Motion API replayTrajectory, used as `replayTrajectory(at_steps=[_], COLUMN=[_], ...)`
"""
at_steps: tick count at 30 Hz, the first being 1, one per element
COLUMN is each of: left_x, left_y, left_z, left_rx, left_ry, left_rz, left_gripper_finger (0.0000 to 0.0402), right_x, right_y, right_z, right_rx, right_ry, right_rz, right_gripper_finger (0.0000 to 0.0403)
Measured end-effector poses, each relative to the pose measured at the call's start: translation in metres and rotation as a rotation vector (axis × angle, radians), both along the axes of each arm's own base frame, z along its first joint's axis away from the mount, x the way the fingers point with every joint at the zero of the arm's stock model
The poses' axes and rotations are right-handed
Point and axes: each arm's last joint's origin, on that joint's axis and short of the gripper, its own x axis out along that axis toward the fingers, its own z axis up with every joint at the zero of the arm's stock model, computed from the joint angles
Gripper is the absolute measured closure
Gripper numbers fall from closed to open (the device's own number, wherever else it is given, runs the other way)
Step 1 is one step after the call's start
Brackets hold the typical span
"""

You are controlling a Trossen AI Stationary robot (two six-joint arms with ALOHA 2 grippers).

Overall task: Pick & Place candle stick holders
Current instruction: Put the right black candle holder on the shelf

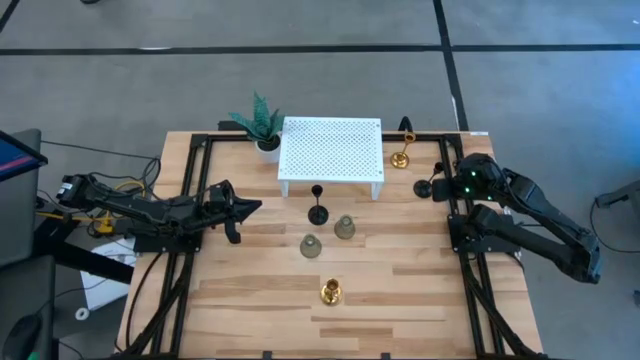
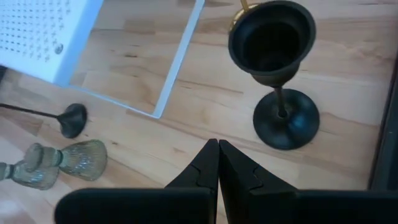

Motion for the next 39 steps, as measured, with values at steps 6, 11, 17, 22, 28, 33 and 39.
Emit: replayTrajectory(at_steps=[6,11,17,22,28,33,39], left_x=[0.000,0.000,0.000,0.000,0.000,0.000,0.000], left_y=[0.000,0.000,0.000,0.000,0.000,0.000,0.000], left_z=[0.000,0.000,0.000,0.000,0.000,0.000,0.000], left_rx=[0.000,0.000,0.000,0.000,0.000,0.000,0.000], left_ry=[0.000,0.000,0.000,0.000,0.000,0.000,0.000], left_rz=[0.000,0.000,0.000,0.000,-0.001,-0.001,-0.002], left_gripper_finger=[0.0397,0.0397,0.0397,0.0397,0.0397,0.0397,0.0397], right_x=[0.001,0.004,0.012,0.018,0.024,0.031,0.035], right_y=[-0.001,-0.001,-0.009,-0.016,-0.024,-0.029,-0.034], right_z=[-0.002,-0.007,-0.008,-0.007,-0.005,-0.006,-0.010], right_rx=[0.024,0.088,0.055,-0.018,-0.087,-0.100,-0.112], right_ry=[0.029,0.094,0.135,0.162,0.163,0.161,0.232], right_rz=[-0.004,0.018,-0.014,-0.065,-0.092,-0.091,-0.127], right_gripper_finger=[0.0368,0.0283,0.0177,0.0139,0.0141,0.0145,0.0164])
